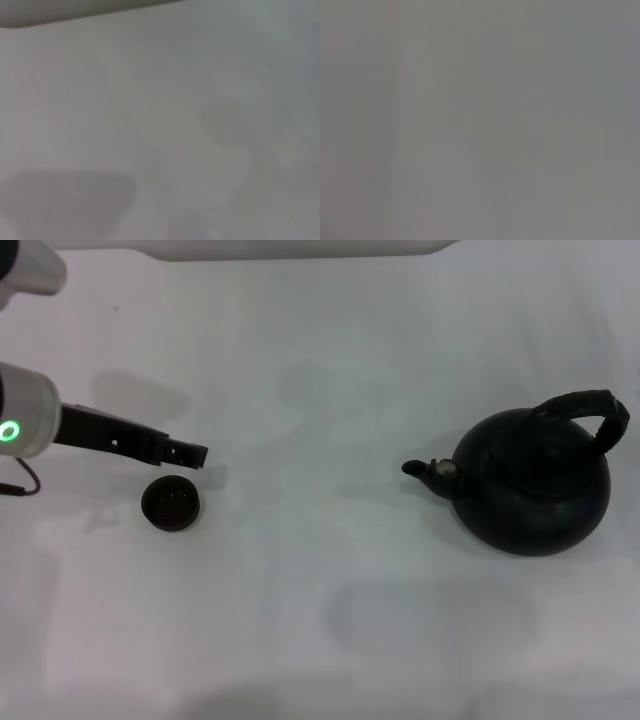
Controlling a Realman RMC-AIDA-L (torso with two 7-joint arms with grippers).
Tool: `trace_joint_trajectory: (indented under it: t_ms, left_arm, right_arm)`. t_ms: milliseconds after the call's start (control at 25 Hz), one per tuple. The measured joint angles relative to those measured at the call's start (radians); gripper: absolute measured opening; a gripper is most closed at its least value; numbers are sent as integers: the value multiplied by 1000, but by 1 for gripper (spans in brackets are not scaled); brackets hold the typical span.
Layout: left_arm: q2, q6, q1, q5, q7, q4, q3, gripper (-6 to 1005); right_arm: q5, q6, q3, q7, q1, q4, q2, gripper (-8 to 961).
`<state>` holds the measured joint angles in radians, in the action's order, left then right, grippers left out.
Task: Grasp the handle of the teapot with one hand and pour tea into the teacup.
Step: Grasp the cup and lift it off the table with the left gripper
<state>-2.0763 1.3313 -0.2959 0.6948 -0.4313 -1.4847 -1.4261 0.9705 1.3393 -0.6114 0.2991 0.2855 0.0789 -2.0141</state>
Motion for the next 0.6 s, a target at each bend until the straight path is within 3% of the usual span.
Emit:
trace_joint_trajectory:
  t_ms: [600]
  left_arm:
    - [1,52,-29,-66,68,51,-39,863]
  right_arm:
    - [-2,-2,-3,-2,6,10,0,877]
